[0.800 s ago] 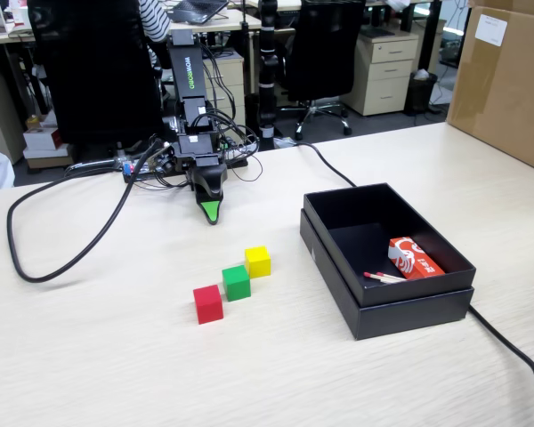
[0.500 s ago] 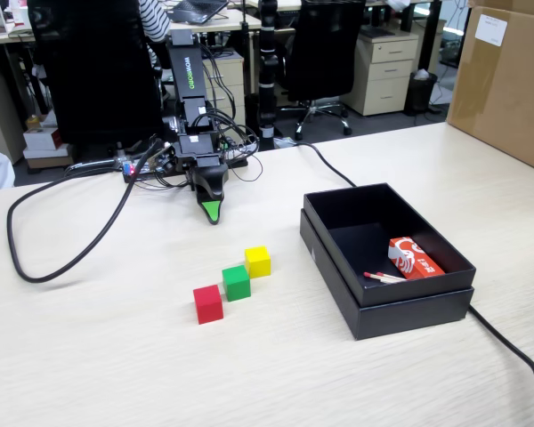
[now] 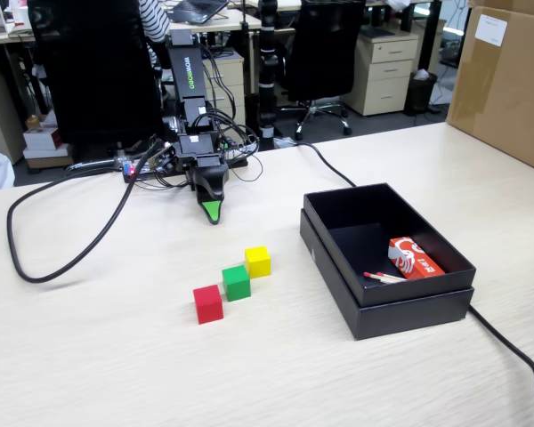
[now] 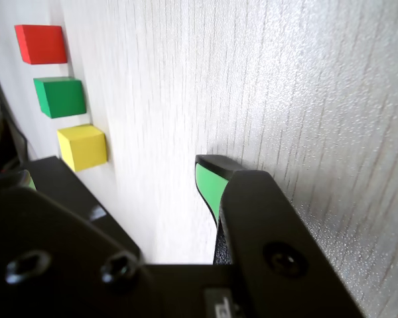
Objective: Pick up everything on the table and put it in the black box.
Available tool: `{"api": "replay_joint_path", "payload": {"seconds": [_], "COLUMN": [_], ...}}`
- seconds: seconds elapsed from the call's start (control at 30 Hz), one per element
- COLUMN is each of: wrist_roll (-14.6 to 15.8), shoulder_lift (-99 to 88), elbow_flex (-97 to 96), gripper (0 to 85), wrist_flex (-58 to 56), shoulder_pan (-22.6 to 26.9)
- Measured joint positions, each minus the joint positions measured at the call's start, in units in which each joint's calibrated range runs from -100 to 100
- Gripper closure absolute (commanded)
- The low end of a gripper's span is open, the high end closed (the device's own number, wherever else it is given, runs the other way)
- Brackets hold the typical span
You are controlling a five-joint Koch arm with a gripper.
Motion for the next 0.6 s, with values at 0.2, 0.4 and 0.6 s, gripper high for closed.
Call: {"api": "replay_joint_path", "payload": {"seconds": [0.2, 0.4, 0.6], "wrist_roll": [0.05, 0.05, 0.05], "shoulder_lift": [0.13, 0.13, 0.13], "elbow_flex": [0.0, 1.0, 5.39], "gripper": [38.3, 38.0, 37.8], "wrist_flex": [-0.08, -0.85, -8.44], "shoulder_pan": [0.1, 0.05, -0.1]}}
